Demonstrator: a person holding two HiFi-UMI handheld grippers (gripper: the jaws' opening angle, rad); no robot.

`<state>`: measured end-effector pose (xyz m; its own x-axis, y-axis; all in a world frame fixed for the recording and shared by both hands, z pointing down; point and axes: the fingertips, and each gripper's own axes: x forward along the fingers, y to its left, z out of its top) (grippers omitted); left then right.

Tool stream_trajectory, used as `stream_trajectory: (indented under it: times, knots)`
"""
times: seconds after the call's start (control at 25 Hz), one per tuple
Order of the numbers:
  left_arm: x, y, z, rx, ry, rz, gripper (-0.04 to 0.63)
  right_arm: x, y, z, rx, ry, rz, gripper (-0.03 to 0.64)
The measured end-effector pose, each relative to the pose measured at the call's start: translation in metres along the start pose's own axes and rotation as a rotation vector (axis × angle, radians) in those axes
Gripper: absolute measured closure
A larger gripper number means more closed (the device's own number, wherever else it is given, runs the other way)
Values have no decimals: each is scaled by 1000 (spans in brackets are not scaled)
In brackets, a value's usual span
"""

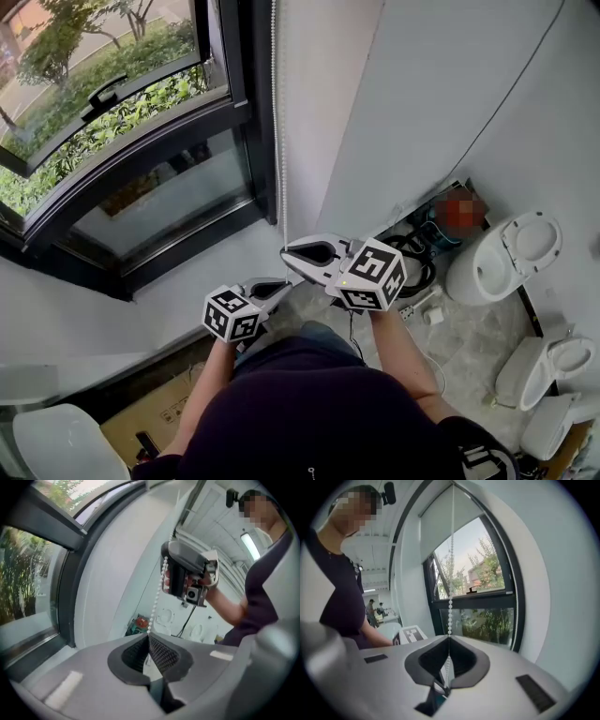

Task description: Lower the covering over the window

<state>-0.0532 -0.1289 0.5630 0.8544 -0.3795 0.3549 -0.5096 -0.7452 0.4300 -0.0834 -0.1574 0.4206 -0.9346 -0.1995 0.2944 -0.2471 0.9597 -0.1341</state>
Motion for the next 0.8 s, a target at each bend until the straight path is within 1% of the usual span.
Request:
stream_trajectory:
  times: [0.08, 0.16, 0.28, 0.4, 0.52, 0.6, 0.68, 0.8]
  knots:
    - [2, -2, -12, 18, 40, -4, 584, 4, 0, -12, -14, 51, -8, 603]
    - [3, -5, -15, 4, 39, -15, 584, 5, 1, -14, 6, 43, -6, 603]
    - [5, -2, -14, 9, 55, -7, 584, 7, -2, -14, 10, 41, -17, 603]
    - [5, 1, -29, 12, 115, 4, 584, 12, -4, -30, -4, 110, -21, 603]
    - [8, 2, -46, 10, 158, -1, 584, 15, -6, -46, 31, 133, -24, 603]
    - [8, 3, -53, 20, 184, 2, 583, 18, -7, -56, 36, 163, -31, 603]
    - [6, 5, -57, 14, 195, 6, 583, 22, -6, -66, 45, 194, -27, 603]
    - [3, 5, -57, 0, 191, 9, 583, 26, -5, -79, 78, 219, -19, 603]
